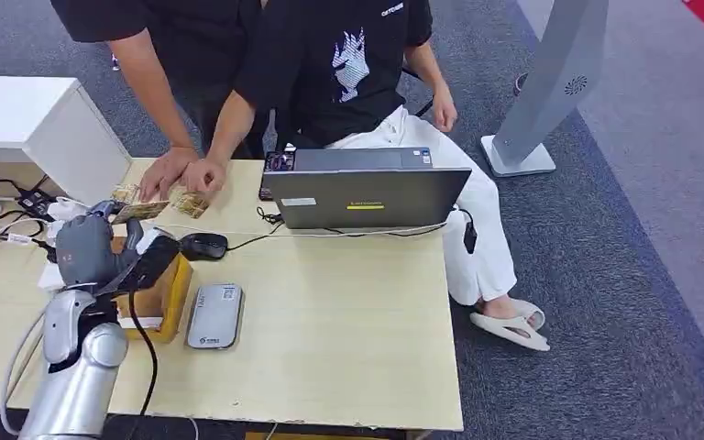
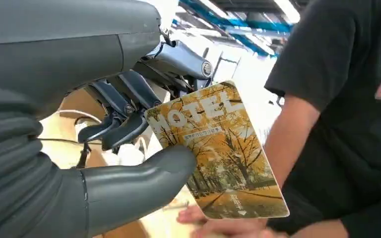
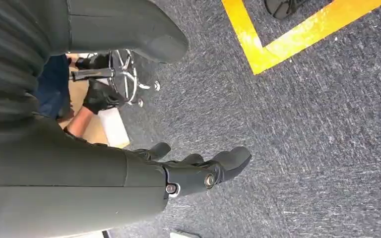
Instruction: Pass the card to the sensor for recognition and then transmit it.
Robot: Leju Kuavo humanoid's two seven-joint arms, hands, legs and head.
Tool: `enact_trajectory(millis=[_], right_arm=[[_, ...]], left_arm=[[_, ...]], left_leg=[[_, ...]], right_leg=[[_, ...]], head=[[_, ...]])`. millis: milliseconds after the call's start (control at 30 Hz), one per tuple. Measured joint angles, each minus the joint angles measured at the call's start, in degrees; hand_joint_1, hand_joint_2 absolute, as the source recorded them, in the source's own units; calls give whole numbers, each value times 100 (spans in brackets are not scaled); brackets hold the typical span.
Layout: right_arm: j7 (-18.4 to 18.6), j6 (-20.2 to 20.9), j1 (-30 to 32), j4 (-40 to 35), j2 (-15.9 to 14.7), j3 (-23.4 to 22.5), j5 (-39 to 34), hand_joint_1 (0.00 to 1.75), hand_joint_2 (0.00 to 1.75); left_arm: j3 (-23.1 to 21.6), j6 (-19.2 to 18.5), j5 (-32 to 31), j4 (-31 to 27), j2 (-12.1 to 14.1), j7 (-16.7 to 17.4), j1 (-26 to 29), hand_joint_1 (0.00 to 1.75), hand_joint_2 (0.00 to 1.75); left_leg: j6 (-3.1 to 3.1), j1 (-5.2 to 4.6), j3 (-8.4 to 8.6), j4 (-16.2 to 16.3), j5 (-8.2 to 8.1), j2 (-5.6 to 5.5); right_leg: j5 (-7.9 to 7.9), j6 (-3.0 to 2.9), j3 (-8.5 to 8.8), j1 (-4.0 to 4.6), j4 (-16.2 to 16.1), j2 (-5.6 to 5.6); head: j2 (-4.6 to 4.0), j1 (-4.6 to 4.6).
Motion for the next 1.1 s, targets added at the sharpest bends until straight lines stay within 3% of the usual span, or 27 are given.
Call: enact_trajectory(millis=[133, 533, 800, 1100], right_arm=[[4, -2, 3, 2, 0, -4, 24, 0, 175], [9, -2, 7, 2, 0, -7, 28, 0, 175], [9, 9, 14, 0, 2, -140, 17, 0, 175], [7, 15, 28, 0, 17, -315, 39, 0, 175]], left_arm=[[-172, -307, -216, -2, -2, 242, 26, 175, 175], [-350, -376, -280, -7, 2, 267, 39, 175, 175], [-1012, -1134, -1003, -188, 147, 754, 98, 175, 175], [-1716, -1670, -1018, -275, 448, 865, 127, 175, 175]], left_leg=[[0, 0, 0, 0, 0, 0], [0, 0, 0, 0, 0, 0], [0, -1, -1, 0, 0, 0], [0, 0, -2, 0, 0, 0]], right_leg=[[0, 0, 0, 0, 0, 1], [0, 0, 0, 0, 0, 1], [0, 0, 0, -1, 0, 0], [0, 0, -2, 0, 0, 0]], head=[[0, 0], [0, 0], [0, 2], [0, 0]])
